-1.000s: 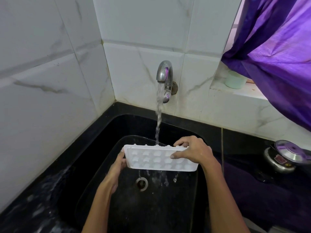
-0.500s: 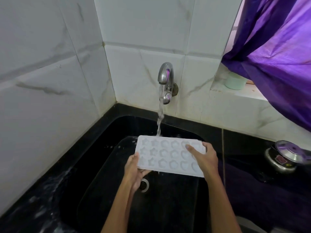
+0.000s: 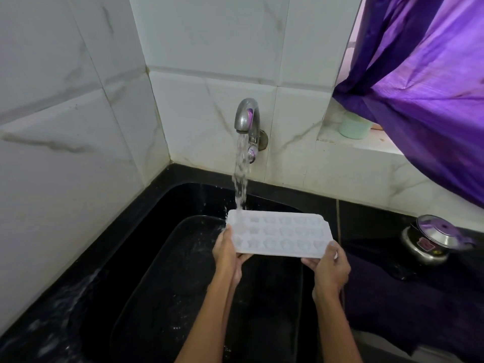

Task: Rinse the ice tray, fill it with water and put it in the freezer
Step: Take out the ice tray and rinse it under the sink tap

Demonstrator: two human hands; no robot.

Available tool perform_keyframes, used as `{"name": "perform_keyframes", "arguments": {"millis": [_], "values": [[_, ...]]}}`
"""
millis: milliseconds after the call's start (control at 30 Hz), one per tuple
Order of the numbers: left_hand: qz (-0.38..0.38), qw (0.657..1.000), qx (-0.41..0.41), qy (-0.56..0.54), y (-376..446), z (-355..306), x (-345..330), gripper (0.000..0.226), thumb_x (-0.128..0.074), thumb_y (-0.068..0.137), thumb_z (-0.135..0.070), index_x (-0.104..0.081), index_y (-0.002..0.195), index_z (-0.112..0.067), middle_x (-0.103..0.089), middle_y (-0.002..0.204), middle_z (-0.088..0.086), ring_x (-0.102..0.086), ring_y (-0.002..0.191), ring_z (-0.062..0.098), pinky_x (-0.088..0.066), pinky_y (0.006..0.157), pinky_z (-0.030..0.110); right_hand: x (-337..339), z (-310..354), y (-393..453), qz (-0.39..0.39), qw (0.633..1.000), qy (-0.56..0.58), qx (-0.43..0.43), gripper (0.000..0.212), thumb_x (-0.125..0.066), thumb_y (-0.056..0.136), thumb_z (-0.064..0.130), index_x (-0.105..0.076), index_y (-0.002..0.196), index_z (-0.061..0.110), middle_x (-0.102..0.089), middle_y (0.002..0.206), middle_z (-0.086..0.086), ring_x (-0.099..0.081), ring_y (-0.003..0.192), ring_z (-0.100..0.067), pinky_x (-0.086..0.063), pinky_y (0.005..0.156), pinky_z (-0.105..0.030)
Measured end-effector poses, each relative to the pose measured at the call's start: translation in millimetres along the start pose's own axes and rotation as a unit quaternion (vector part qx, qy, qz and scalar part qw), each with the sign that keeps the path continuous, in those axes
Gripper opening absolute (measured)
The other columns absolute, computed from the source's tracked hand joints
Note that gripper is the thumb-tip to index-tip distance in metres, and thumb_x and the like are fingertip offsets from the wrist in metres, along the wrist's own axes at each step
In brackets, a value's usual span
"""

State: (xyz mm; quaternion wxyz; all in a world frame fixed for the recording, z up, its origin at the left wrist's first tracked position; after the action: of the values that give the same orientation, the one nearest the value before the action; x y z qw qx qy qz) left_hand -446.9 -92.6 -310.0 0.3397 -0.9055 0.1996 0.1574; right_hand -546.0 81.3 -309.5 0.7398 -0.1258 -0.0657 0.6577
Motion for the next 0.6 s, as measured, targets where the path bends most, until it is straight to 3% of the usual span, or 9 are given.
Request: {"name": "perform_keyframes", "arguments": {"millis": [167, 367, 600], "values": [[-0.026, 0.999, -0.036, 0.019, 2.0, -4.5, -2.4, 0.028, -0.057, 0.093, -0.032, -0.061, 0.116, -0.016, -0.068, 0.103, 0.006, -0.067, 0.091, 0.023, -0.057, 0.061, 0.037, -6.2, -0.1, -0.8, -0.007, 1.000, -0.004, 0.010, 0.035, -0.043, 0.102, 0.030, -0.056, 0.129, 0.011, -0.063, 0.115, -0.008, -0.067, 0.058, -0.020, -0.053, 0.046, -0.016], [-0.064, 0.996, -0.060, 0.010, -0.4, -21.8, 10.8, 0.013, -0.056, 0.094, -0.028, -0.059, 0.106, -0.024, -0.067, 0.095, 0.002, -0.066, 0.085, 0.020, -0.056, 0.061, 0.037, -24.3, -1.2, -10.9, 0.016, 1.000, -0.019, -0.002, 0.034, -0.044, 0.102, 0.027, -0.055, 0.130, 0.012, -0.061, 0.114, -0.005, -0.066, 0.052, -0.012, -0.056, 0.052, -0.020], [-0.118, 0.990, -0.081, -0.018, -5.9, -32.3, 37.9, 0.027, -0.058, 0.093, -0.028, -0.059, 0.118, -0.017, -0.066, 0.093, 0.002, -0.065, 0.081, 0.019, -0.054, 0.057, 0.034, -44.4, -2.6, -25.9, 0.059, 0.998, -0.035, -0.005, 0.034, -0.043, 0.102, 0.025, -0.054, 0.132, 0.012, -0.062, 0.111, -0.005, -0.065, 0.047, -0.007, -0.058, 0.062, -0.030]]}}
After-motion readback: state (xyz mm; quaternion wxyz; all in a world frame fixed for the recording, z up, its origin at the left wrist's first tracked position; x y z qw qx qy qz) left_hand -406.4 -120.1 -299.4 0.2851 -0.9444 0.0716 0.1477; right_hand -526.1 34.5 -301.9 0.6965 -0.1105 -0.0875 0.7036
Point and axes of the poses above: each hand's wrist, its own y-axis towards the middle knuckle, its own x-axis out of the back of the hand, z = x × y, the point moved 3 cm from there along y, towards the middle knuckle
